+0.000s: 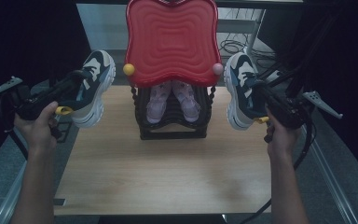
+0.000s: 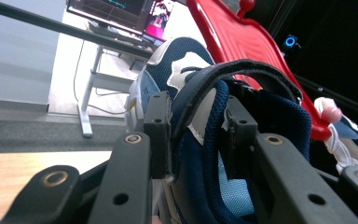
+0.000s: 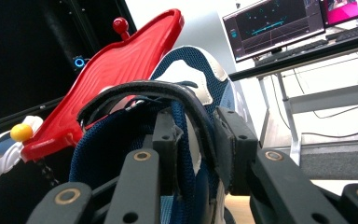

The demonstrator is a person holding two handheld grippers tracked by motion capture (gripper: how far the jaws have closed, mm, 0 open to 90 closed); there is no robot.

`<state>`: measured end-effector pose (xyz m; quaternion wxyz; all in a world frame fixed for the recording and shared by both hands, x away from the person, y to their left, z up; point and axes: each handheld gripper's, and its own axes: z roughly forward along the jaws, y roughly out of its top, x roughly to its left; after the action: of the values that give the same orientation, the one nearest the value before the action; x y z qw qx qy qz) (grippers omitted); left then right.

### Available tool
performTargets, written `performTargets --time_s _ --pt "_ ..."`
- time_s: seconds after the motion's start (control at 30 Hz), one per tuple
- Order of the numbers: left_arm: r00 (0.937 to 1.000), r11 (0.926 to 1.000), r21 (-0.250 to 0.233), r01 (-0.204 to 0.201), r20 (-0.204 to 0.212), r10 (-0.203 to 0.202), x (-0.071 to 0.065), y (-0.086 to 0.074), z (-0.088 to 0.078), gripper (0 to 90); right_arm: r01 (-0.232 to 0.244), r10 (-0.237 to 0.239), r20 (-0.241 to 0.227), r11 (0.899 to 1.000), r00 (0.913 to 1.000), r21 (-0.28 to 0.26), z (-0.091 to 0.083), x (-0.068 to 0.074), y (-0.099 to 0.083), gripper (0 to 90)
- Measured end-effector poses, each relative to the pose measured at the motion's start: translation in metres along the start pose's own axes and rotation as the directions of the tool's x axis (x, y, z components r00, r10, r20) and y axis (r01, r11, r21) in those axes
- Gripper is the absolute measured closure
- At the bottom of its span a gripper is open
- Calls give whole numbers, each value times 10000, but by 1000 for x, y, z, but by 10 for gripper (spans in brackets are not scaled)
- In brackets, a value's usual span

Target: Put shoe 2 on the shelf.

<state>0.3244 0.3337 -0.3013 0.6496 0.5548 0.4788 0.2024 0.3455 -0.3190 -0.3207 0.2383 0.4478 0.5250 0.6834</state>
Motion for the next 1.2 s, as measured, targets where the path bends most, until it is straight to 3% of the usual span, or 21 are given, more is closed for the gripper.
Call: performTargets --time_s 0.4,0.7,0.93,1.2 --pt "9998 9994 -285 -199 67 201 -14 24 10 679 46 -50 -171 9997 9998 -232 7 9 31 710" --pt "9979 9980 -336 -541 339 552 -39 48 25 678 191 -210 -342 9982 9992 -568 11 22 54 709" --pt "9961 9979 -624 -194 847 246 -56 68 41 677 240 -278 -599 9978 9978 -619 21 34 71 709" --pt "9958 9974 -584 -434 777 478 -75 87 60 678 198 -247 -904 9983 9956 -549 41 49 86 709"
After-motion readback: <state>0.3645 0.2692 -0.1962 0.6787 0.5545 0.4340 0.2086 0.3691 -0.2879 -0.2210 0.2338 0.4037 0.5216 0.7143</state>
